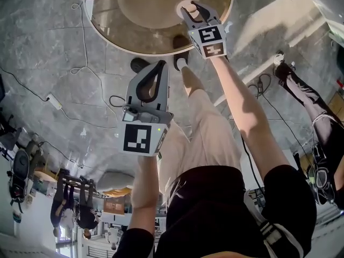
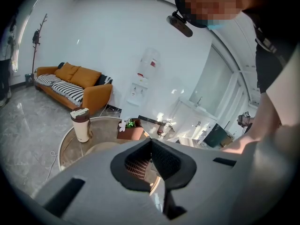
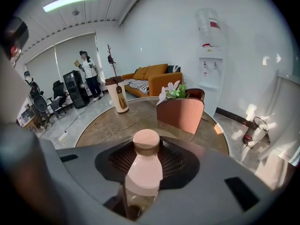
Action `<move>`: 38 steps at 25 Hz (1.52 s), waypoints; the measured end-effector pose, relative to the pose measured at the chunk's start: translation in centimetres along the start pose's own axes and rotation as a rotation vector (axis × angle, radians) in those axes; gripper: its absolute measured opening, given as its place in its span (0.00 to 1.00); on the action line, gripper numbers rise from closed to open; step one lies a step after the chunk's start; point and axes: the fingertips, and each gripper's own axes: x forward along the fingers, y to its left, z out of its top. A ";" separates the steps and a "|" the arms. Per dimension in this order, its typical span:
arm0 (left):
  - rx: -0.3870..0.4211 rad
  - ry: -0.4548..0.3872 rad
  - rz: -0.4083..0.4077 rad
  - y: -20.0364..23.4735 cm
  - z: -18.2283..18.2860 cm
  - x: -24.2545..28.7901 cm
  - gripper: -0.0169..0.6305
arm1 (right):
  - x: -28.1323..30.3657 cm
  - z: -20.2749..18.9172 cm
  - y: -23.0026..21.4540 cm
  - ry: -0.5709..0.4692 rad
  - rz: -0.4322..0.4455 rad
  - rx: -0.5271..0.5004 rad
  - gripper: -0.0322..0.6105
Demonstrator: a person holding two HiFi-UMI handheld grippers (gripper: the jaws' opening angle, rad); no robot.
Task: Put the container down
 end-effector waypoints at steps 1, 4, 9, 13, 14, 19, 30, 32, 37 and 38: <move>-0.002 0.001 -0.002 -0.1 -0.1 0.1 0.05 | 0.1 -0.1 -0.1 0.003 -0.004 0.003 0.26; -0.003 0.004 -0.007 -0.4 -0.2 0.3 0.05 | 0.4 -0.2 -0.5 0.006 -0.014 0.018 0.26; -0.017 0.012 -0.004 0.0 -0.6 0.9 0.05 | 0.8 -0.9 -1.2 0.014 -0.043 0.027 0.26; -0.015 0.023 -0.003 -0.1 -1.0 1.4 0.05 | 1.0 -1.7 -1.6 0.025 -0.051 0.030 0.26; -0.012 0.026 -0.004 -0.2 -1.1 1.6 0.05 | 1.1 -1.8 -1.7 0.027 -0.053 0.030 0.26; -0.011 0.038 -0.016 -0.3 -0.7 1.9 0.05 | 1.1 -1.7 -1.9 0.040 -0.059 0.040 0.26; -0.010 0.054 -0.029 -0.1 -0.7 2.8 0.05 | 1.6 -2.5 -2.2 0.068 -0.059 0.044 0.26; -0.013 0.057 -0.025 -0.1 -0.6 3.0 0.05 | 1.6 -2.4 -2.4 0.069 -0.056 0.042 0.26; -0.014 0.061 -0.028 -0.4 -1.2 3.1 0.05 | 1.5 -2.7 -2.0 0.074 -0.033 0.044 0.27; -0.012 0.062 -0.030 -0.6 -1.3 3.1 0.05 | 1.5 -2.9 -1.9 0.076 -0.029 0.045 0.27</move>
